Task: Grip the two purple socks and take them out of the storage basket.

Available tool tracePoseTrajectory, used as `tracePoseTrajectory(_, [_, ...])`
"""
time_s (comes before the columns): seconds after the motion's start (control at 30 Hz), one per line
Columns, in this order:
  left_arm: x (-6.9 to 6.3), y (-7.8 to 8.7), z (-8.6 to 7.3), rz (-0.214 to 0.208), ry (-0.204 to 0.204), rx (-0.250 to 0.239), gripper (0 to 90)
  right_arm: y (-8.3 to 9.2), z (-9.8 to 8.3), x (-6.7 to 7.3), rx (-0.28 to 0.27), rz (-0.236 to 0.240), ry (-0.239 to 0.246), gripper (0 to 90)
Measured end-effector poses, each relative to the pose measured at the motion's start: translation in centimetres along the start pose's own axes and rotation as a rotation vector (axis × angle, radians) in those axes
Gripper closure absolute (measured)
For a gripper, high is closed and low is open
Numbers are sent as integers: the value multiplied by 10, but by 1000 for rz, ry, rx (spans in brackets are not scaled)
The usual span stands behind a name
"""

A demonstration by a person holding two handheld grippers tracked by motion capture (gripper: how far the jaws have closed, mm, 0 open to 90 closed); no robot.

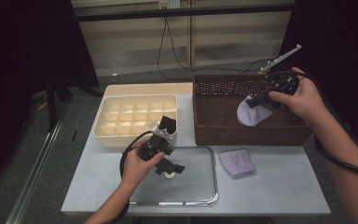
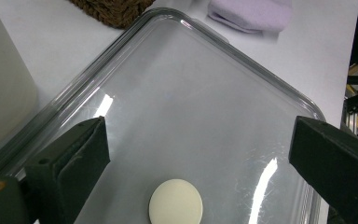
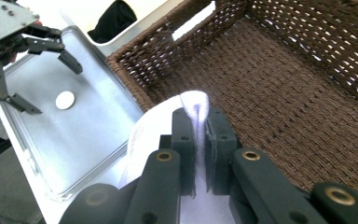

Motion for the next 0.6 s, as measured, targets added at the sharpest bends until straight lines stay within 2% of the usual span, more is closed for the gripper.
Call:
tracePoseTrajectory(0.33, [-2,-1,0,-9,3,-8,49,6,-4,18,-9,24,21,844])
tracePoseTrajectory(0.6, [-2,-2,0,2,4,-4,49,8,-8,32,-15,49,40,844])
Point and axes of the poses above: each handheld gripper's, and its own axes: y roughly backward along the jaws, z roughly out of its top, x roughly to its left, the point moved 10 cm from there along -y, roughly forward along the jaws, and after that the axes turned 10 degrees about -x, right-handed, at the moved point
